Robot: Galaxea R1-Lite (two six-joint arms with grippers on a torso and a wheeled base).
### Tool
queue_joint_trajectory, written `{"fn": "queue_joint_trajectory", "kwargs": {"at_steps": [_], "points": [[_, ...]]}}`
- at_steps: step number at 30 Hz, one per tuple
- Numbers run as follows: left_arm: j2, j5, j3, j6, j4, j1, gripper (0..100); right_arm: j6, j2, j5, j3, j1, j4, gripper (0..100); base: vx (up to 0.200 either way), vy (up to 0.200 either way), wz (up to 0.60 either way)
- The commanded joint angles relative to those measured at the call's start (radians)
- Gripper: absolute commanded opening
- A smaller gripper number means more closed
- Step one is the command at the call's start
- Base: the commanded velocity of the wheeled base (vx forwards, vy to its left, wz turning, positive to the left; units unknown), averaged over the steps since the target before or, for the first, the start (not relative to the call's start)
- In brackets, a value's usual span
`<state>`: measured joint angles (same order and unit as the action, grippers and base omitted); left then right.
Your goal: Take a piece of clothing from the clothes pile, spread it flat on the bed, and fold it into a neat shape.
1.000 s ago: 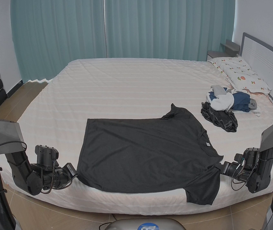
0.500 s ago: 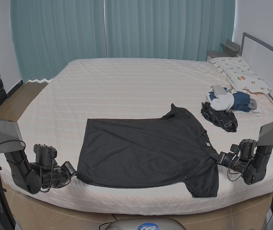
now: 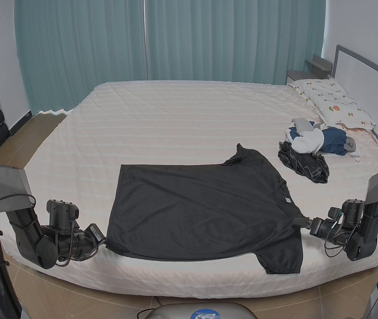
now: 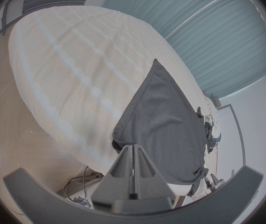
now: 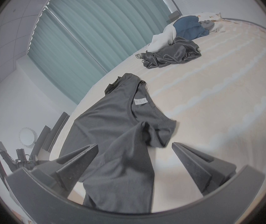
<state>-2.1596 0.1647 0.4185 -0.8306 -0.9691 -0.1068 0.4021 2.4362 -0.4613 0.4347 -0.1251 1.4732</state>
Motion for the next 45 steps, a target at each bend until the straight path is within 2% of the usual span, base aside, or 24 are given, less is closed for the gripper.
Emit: {"fn": "queue_joint_trajectory", "kwargs": {"at_steps": [1, 3, 7, 15, 23, 24, 33, 39, 45], "points": [[-0.002, 0.006, -0.001, -0.001, 0.0, -0.001, 0, -0.006, -0.016, -0.027, -0.063, -0.018, 0.022, 100, 0.0, 0.0, 0.0], [0.0, 0.007, -0.001, -0.001, 0.0, -0.001, 0, -0.049, 0.0, -0.034, -0.082, -0.011, 0.021, 100, 0.0, 0.0, 0.0], [-0.002, 0.007, -0.001, -0.001, 0.0, 0.001, 0, -0.135, 0.044, -0.091, -0.099, -0.004, 0.024, 100, 0.0, 0.0, 0.0], [-0.003, 0.009, -0.001, -0.001, 0.0, 0.001, 0, -0.151, 0.06, -0.126, -0.094, 0.028, 0.029, 100, 0.0, 0.0, 0.0], [-0.003, 0.009, -0.001, -0.001, 0.0, 0.001, 0, -0.151, 0.098, -0.125, -0.073, 0.055, 0.03, 100, 0.0, 0.0, 0.0], [-0.003, 0.009, -0.001, -0.001, 0.0, 0.001, 0, -0.151, 0.101, -0.125, -0.074, 0.055, 0.032, 0, 0.0, 0.0, 0.0], [-0.002, 0.009, -0.001, -0.001, 0.0, -0.001, 0, -0.155, 0.083, -0.132, -0.136, 0.007, 0.09, 0, 0.0, 0.0, 0.0], [-0.002, 0.009, -0.003, -0.001, 0.0, -0.001, 0, -0.174, 0.03, -0.2, -0.206, -0.056, 0.09, 0, 0.0, 0.0, 0.0], [0.009, 0.007, -0.014, 0.001, 0.0, -0.002, 0, -0.175, -0.009, -0.211, -0.266, -0.09, 0.091, 0, 0.0, 0.0, 0.0]]}}
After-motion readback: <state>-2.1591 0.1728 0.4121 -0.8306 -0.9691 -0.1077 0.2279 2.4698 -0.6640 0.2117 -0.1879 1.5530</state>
